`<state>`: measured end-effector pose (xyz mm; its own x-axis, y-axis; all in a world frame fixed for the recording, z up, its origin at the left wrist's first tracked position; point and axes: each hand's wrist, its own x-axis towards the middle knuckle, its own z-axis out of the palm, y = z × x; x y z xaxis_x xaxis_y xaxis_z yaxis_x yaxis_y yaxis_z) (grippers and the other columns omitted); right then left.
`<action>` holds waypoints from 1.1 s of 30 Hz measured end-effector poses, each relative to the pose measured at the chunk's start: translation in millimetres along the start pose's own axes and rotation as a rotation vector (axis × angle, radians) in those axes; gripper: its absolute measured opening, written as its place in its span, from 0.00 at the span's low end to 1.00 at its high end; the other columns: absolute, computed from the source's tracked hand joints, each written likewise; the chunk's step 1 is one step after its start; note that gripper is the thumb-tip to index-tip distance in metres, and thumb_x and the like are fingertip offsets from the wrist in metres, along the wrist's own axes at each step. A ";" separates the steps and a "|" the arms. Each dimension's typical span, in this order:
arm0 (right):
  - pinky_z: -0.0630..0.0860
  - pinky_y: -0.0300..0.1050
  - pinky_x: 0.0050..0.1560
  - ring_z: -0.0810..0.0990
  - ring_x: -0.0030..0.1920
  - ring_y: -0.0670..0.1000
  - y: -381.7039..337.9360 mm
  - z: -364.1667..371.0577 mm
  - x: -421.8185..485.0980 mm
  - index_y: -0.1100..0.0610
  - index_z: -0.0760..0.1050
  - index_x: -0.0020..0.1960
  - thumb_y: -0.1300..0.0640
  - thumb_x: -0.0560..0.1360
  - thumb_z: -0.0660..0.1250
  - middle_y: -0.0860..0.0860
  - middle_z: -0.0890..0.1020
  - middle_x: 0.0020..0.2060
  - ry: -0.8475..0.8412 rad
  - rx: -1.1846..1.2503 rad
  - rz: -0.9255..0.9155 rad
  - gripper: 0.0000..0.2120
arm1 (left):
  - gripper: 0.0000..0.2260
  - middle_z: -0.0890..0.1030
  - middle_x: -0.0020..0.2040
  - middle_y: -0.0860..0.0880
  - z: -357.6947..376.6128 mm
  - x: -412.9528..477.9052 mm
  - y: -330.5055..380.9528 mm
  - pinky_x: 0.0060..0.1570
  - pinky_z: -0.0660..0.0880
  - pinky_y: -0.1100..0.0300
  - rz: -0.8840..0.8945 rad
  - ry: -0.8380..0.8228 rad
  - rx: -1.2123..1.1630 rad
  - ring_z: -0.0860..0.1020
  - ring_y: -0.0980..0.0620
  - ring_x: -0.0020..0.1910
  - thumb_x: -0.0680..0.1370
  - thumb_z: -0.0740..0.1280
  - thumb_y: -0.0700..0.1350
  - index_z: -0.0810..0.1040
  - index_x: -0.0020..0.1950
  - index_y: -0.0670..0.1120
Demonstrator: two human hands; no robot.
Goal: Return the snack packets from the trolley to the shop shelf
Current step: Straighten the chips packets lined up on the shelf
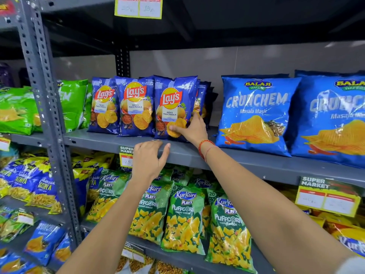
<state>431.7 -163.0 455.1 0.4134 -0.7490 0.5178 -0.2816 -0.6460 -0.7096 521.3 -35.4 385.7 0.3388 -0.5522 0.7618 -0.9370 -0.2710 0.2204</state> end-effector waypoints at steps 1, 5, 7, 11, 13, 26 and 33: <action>0.67 0.58 0.68 0.65 0.70 0.60 0.8 -1.2 -1.1 0.59 0.61 0.71 0.41 0.63 0.77 0.59 0.68 0.69 0.011 0.014 -0.004 0.46 | 0.30 0.84 0.52 0.44 0.3 0.0 -0.3 0.55 0.67 0.51 0.000 0.003 0.001 0.79 0.44 0.54 0.76 0.47 0.60 0.80 0.56 0.42; 0.71 0.55 0.65 0.68 0.67 0.58 2.6 -16.8 -8.8 0.57 0.62 0.70 0.42 0.63 0.77 0.59 0.70 0.65 0.065 0.027 -0.087 0.43 | 0.31 0.84 0.52 0.43 1.8 1.9 -0.8 0.55 0.67 0.51 0.014 0.016 0.013 0.79 0.44 0.54 0.76 0.46 0.61 0.80 0.56 0.42; 0.72 0.53 0.62 0.71 0.64 0.57 0.7 -30.8 -15.6 0.57 0.64 0.69 0.43 0.65 0.76 0.58 0.72 0.62 0.108 0.025 -0.172 0.39 | 0.30 0.84 0.51 0.43 1.8 5.0 -0.2 0.55 0.67 0.51 0.004 0.011 0.004 0.79 0.43 0.53 0.76 0.48 0.62 0.80 0.56 0.42; 0.71 0.41 0.53 0.73 0.53 0.50 -5.0 -72.3 -31.9 0.56 0.69 0.64 0.46 0.68 0.75 0.51 0.72 0.52 0.260 0.058 -0.320 0.30 | 0.24 0.84 0.51 0.42 -2.0 15.7 17.3 0.53 0.71 0.48 0.013 0.031 -0.122 0.78 0.41 0.53 0.77 0.54 0.59 0.80 0.56 0.43; 0.69 0.39 0.54 0.73 0.54 0.51 -0.4 -98.5 -37.0 0.57 0.70 0.63 0.48 0.69 0.73 0.51 0.73 0.52 0.370 0.053 -0.358 0.26 | 0.21 0.84 0.51 0.43 -3.0 21.7 36.9 0.51 0.74 0.48 0.035 0.066 -0.231 0.78 0.42 0.52 0.77 0.56 0.58 0.80 0.55 0.44; 0.67 0.54 0.65 0.70 0.67 0.59 79.9 -189.7 -15.5 0.57 0.60 0.72 0.37 0.66 0.72 0.58 0.71 0.67 0.529 0.117 0.156 0.44 | 0.36 0.76 0.65 0.45 52.6 120.6 151.8 0.67 0.68 0.45 -0.459 -0.433 -1.208 0.74 0.45 0.63 0.67 0.64 0.68 0.71 0.67 0.46; 0.80 0.53 0.57 0.83 0.54 0.55 90.7 -193.3 12.4 0.58 0.73 0.61 0.52 0.61 0.81 0.54 0.83 0.55 0.383 0.590 0.162 0.33 | 0.36 0.83 0.56 0.44 66.5 130.1 164.8 0.55 0.79 0.47 -0.409 -0.624 -1.529 0.83 0.44 0.52 0.59 0.77 0.59 0.74 0.64 0.48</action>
<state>243.9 -259.4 489.6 0.0428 -0.8975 0.4389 0.2457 -0.4163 -0.8754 416.6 -204.3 480.6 0.1907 -0.9478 0.2556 0.1197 0.2809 0.9522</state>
